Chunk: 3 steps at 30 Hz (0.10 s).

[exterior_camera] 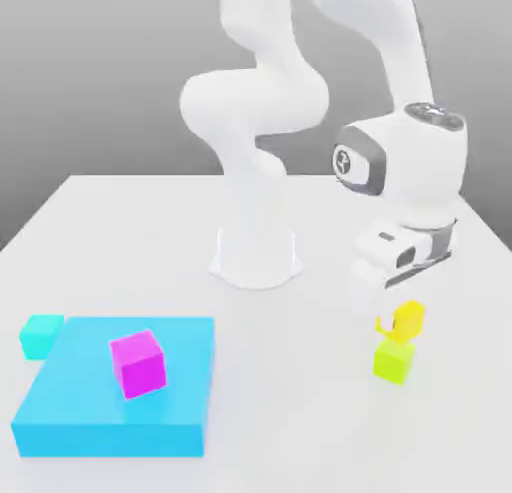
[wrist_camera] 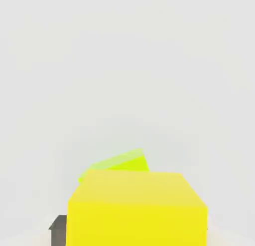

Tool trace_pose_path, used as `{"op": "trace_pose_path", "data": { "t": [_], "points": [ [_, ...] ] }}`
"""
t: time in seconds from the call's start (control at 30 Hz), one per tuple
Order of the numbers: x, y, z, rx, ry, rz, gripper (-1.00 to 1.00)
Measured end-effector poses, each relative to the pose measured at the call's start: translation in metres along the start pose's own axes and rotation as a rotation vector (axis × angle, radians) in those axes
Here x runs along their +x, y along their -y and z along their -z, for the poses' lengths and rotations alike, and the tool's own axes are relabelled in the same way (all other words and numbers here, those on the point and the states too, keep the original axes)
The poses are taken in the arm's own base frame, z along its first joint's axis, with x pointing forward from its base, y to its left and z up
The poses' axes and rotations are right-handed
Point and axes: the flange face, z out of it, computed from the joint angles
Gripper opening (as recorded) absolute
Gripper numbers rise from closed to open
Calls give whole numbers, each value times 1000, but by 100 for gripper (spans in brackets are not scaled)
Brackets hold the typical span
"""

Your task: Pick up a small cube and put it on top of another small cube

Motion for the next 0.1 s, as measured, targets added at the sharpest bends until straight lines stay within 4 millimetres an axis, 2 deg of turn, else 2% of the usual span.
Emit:
{"op": "trace_pose_path", "data": {
  "t": [0.1],
  "points": [
    [0,0,0,0,0,0,100]
  ]
}}
